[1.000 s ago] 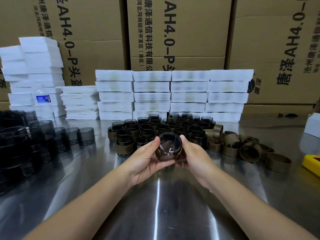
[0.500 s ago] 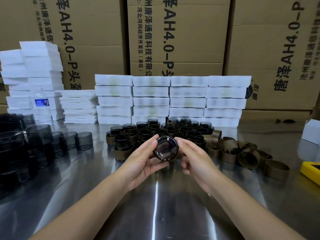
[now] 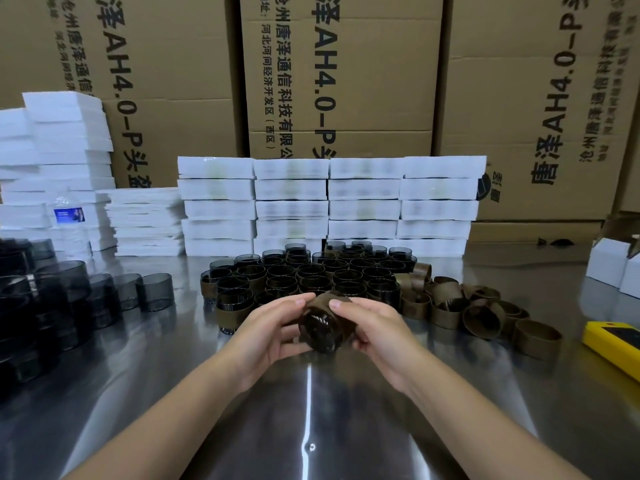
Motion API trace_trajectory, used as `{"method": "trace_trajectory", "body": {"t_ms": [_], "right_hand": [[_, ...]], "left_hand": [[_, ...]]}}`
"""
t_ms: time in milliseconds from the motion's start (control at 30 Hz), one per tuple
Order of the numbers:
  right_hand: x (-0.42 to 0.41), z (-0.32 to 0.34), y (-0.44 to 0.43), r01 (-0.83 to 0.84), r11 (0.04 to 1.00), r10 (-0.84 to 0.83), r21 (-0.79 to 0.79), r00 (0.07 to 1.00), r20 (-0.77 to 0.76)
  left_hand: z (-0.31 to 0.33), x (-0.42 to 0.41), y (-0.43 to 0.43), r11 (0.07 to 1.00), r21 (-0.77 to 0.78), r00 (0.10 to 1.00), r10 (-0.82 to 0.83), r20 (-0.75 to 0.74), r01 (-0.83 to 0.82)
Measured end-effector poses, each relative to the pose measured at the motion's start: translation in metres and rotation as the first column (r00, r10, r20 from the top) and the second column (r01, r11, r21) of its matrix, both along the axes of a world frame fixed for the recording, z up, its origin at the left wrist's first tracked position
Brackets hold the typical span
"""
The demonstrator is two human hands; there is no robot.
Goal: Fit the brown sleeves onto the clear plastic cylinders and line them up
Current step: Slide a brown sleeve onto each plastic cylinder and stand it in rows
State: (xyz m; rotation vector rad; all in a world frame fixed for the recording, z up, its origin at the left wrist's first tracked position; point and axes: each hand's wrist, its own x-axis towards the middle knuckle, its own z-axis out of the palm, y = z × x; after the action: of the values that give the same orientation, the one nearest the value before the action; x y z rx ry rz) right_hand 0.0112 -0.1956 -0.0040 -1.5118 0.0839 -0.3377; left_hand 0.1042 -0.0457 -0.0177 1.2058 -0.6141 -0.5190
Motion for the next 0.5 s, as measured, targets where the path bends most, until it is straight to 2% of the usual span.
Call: {"method": "trace_trajectory", "body": {"t_ms": [100, 200, 267, 333, 400, 500], "right_hand": [[0.001, 0.003, -0.005, 0.138, 0.990, -0.138, 0.039, 0.990, 0.001], [0.001, 0.004, -0.012, 0.235, 0.968, -0.238, 0.091, 0.971, 0.026], [0.001, 0.004, -0.016, 0.314, 0.945, -0.320, 0.095, 0.946, 0.056], [0.002, 0.003, -0.021, 0.399, 0.914, -0.404, 0.070, 0.911, 0.086], [0.002, 0.001, -0.026, 0.498, 0.864, -0.487, -0.073, 0.865, 0.122], [0.005, -0.005, -0.032, 0.569, 0.664, -0.556, -0.484, 0.810, 0.189]], "left_hand": [[0.001, 0.004, 0.002, 0.999, -0.020, 0.999, 0.048, -0.017, -0.048], [0.004, 0.010, 0.007, 0.978, -0.061, 0.980, 0.201, 0.004, -0.201], [0.005, 0.014, 0.010, 0.928, -0.068, 0.929, 0.369, 0.033, -0.366], [0.006, 0.021, 0.013, 0.841, -0.053, 0.837, 0.541, 0.080, -0.539], [0.010, 0.026, 0.019, 0.739, -0.043, 0.731, 0.671, 0.123, -0.672], [0.021, 0.032, 0.034, 0.559, 0.005, 0.534, 0.789, 0.302, -0.829]]}}
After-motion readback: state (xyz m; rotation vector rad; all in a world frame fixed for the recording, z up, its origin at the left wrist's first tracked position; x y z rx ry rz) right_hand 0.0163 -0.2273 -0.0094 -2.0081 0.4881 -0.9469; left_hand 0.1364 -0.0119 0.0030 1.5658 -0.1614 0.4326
